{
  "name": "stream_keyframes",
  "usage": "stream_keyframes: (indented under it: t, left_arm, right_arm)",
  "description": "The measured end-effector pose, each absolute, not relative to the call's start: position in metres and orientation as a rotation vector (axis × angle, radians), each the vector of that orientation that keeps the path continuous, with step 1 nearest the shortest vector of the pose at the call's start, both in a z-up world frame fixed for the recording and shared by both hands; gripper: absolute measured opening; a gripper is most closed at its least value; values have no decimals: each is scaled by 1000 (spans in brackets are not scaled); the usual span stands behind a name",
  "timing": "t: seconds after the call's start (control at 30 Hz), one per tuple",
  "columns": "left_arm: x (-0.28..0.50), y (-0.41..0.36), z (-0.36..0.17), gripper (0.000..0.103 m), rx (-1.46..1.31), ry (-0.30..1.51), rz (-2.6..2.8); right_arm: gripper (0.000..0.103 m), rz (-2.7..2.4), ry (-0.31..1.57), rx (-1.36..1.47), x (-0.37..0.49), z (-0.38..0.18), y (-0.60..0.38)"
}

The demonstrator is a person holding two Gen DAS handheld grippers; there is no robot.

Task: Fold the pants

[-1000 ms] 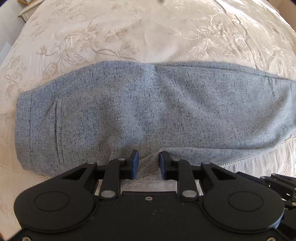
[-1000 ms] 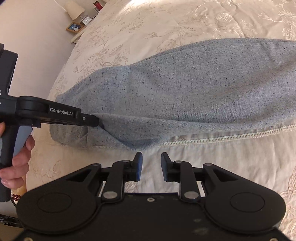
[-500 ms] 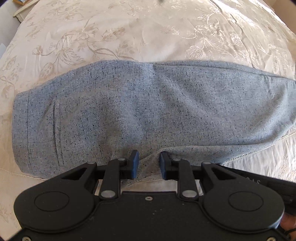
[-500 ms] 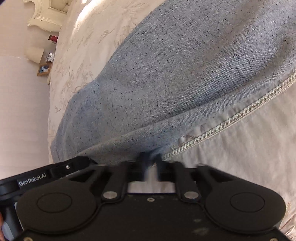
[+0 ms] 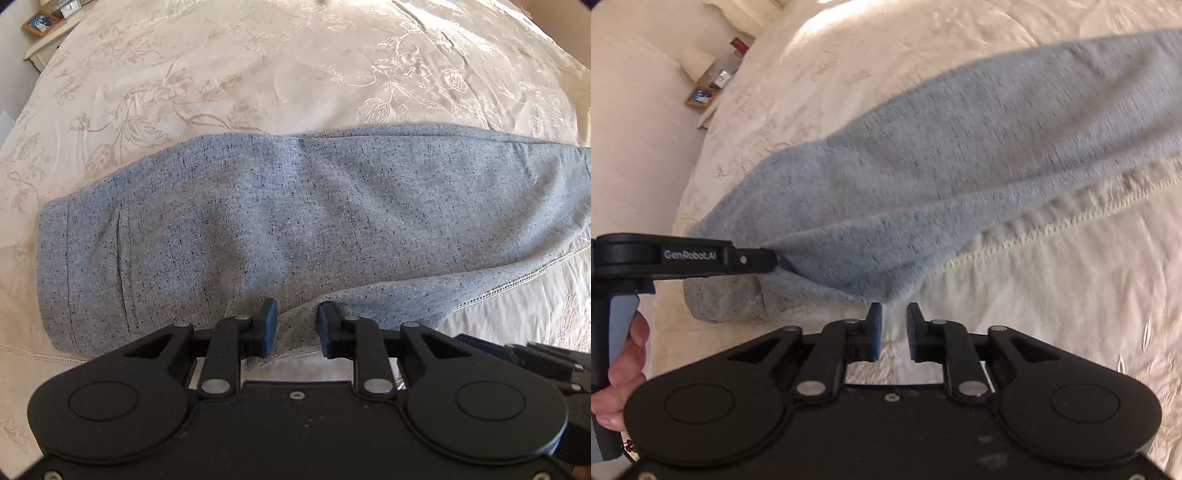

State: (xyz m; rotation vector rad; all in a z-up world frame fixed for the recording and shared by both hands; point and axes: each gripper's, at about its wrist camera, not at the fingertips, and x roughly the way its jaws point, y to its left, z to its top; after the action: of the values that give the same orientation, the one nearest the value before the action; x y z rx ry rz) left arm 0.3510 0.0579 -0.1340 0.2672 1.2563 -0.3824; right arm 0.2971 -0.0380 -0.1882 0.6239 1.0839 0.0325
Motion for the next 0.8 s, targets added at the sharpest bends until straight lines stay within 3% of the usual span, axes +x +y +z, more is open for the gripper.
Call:
stream_keyframes:
  t: [0.2, 0.33, 0.5, 0.6, 0.8]
  left_arm:
    - [338, 62, -131, 32, 288, 1250, -408]
    - [335, 65, -133, 32, 260, 1262, -408]
    - [330, 64, -139, 32, 255, 1278, -412]
    - [323, 64, -140, 42, 267, 1275, -426]
    - [308, 66, -140, 46, 257, 1211, -444]
  right_arm:
    - [31, 55, 1096, 756, 338, -204, -51]
    - [32, 117, 1245, 637, 359, -223, -37]
    - [32, 192, 1183, 593, 361, -220, -20]
    - [32, 199, 1114, 630, 370, -213, -17]
    - [32, 253, 1117, 691, 382, -211, -32]
